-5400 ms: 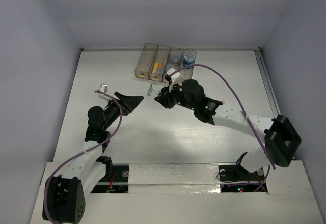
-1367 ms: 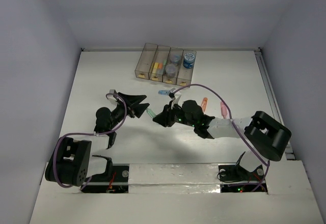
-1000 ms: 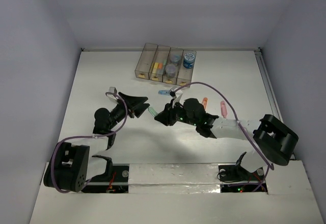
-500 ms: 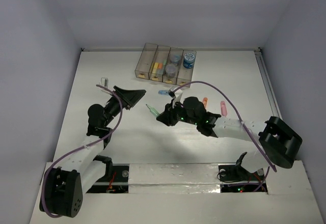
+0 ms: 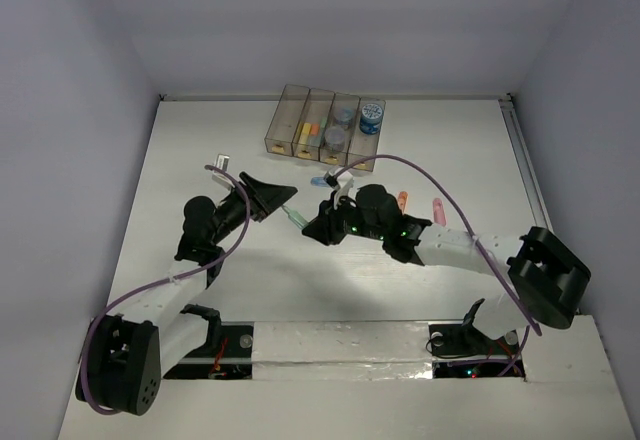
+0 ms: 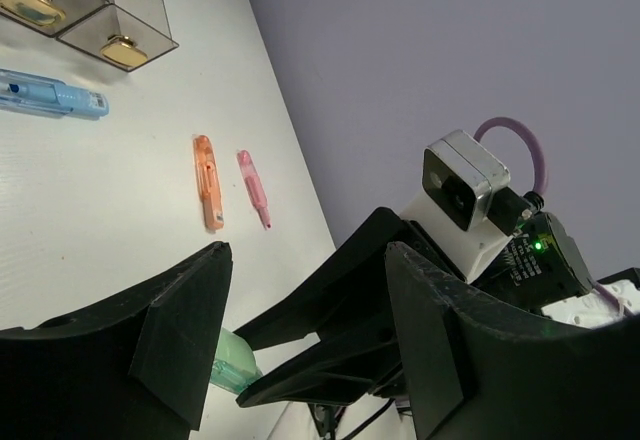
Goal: Sort the stationery into containers
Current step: Close the pen cap on the pen.
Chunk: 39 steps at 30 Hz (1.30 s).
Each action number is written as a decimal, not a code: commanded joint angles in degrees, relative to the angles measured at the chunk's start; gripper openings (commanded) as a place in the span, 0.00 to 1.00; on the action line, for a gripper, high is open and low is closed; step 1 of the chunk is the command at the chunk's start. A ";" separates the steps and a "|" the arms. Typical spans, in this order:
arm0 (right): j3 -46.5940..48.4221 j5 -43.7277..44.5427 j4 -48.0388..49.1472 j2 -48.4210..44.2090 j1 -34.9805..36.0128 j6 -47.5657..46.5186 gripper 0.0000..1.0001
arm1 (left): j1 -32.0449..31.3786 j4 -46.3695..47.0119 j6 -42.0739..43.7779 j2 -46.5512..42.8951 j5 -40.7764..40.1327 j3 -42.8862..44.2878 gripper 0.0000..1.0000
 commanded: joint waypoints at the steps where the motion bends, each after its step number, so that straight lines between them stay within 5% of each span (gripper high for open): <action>1: 3.15 -0.90 -0.01 0.61 0.64 -1.16 0.00 | -0.35 2.29 1.99 -0.37 1.60 2.15 0.59; 39: 4.38 1.91 4.12 -1.50 0.64 -0.63 0.00 | -3.51 5.54 0.32 2.09 0.73 -1.37 0.57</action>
